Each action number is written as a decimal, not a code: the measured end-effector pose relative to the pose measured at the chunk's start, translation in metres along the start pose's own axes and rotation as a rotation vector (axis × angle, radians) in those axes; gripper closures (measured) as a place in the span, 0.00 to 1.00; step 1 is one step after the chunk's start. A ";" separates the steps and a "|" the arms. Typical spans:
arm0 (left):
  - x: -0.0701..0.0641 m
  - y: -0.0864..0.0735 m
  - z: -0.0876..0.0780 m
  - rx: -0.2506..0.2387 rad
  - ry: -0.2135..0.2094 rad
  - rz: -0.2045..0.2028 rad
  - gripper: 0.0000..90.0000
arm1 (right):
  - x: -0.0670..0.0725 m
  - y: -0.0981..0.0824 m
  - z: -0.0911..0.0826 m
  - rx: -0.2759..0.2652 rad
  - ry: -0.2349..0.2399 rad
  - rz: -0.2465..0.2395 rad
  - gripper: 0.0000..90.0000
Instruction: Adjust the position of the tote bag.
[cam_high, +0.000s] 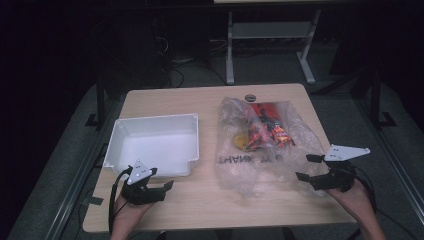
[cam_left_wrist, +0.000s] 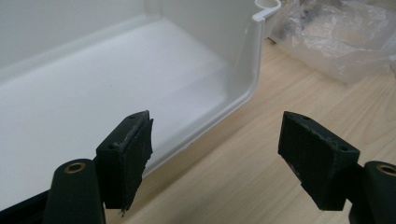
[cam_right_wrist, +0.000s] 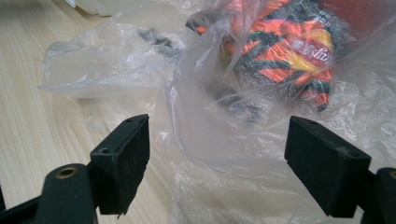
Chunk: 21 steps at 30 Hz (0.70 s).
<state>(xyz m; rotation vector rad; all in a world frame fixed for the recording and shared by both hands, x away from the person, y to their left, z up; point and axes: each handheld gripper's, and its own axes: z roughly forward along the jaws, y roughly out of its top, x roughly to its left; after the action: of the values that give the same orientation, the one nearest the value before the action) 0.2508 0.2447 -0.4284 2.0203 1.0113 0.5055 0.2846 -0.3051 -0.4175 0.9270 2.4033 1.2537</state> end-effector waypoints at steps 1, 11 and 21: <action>0.000 0.000 0.000 0.000 0.000 0.000 0.28 | 0.000 0.000 0.000 0.000 0.000 0.000 0.24; 0.000 -0.002 0.000 0.003 -0.007 0.001 0.28 | 0.000 0.003 -0.003 0.003 -0.002 -0.009 0.24; -0.002 -0.002 0.002 0.001 -0.014 0.005 0.27 | -0.006 0.026 -0.002 0.019 0.010 -0.038 0.24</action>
<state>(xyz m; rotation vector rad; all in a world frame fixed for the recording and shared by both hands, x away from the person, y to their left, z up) 0.2496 0.2426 -0.4308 2.0244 0.9984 0.4928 0.2988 -0.2992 -0.3961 0.8787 2.4332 1.2266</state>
